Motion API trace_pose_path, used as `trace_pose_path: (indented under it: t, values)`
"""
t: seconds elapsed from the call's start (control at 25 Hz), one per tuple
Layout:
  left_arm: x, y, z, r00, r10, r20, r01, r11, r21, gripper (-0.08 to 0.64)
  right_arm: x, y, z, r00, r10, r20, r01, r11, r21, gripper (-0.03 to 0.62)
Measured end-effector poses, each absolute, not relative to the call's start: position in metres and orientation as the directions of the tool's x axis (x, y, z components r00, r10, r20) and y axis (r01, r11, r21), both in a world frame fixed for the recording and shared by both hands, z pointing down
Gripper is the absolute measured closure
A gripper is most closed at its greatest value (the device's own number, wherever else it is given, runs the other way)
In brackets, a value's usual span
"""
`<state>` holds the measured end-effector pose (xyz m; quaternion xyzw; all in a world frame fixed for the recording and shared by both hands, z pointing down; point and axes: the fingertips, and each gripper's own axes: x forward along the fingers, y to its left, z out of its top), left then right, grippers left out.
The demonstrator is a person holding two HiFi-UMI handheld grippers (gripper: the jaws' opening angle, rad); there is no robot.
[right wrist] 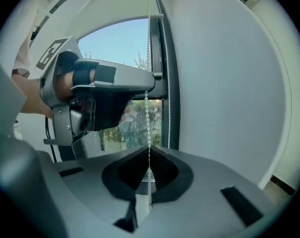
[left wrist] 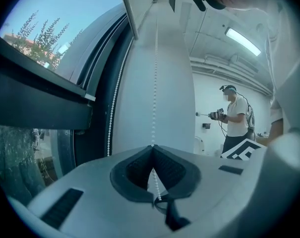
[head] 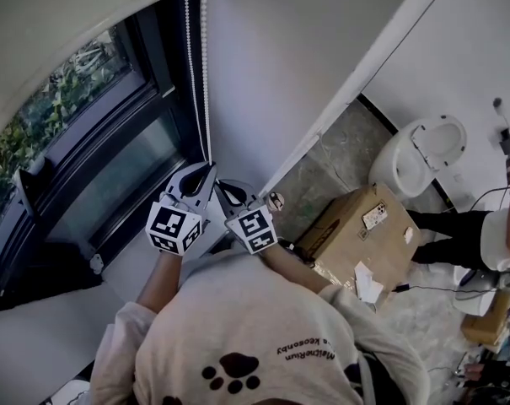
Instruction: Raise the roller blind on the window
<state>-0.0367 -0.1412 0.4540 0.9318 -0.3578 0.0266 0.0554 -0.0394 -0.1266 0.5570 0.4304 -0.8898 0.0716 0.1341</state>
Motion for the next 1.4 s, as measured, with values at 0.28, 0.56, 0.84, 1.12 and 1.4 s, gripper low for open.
trace_pose_path:
  t: [0.28, 0.56, 0.84, 1.12, 1.4]
  values:
    - [-0.037, -0.142, 0.459, 0.748, -0.657, 0.09, -0.663, -0.742, 0.096, 0.552, -0.026, -0.116, 0.527, -0.599, -0.763, 0.243, -0.783, 0.622, 0.019, 0.578]
    - [-0.033, -0.142, 0.459, 0.759, -0.647, 0.078, -0.651, -0.752, 0.103, 0.552, -0.01, -0.12, 0.416, -0.588, -0.809, 0.019, -0.808, 0.588, 0.032, 0.531]
    - [-0.027, -0.137, 0.459, 0.766, -0.639, 0.067, -0.642, -0.761, 0.089, 0.552, -0.03, -0.131, 0.344, -0.642, -0.767, -0.027, -0.767, 0.64, 0.051, 0.506]
    - [-0.023, -0.134, 0.459, 0.77, -0.635, 0.067, -0.638, -0.766, 0.08, 0.552, -0.038, -0.142, 0.331, -0.646, -0.763, 0.006, -0.761, 0.645, 0.062, 0.53]
    - [-0.024, -0.131, 0.466, 0.764, -0.641, 0.069, -0.645, -0.761, 0.072, 0.552, -0.042, -0.144, 0.33, -0.655, -0.756, 0.014, -0.754, 0.654, 0.06, 0.581]
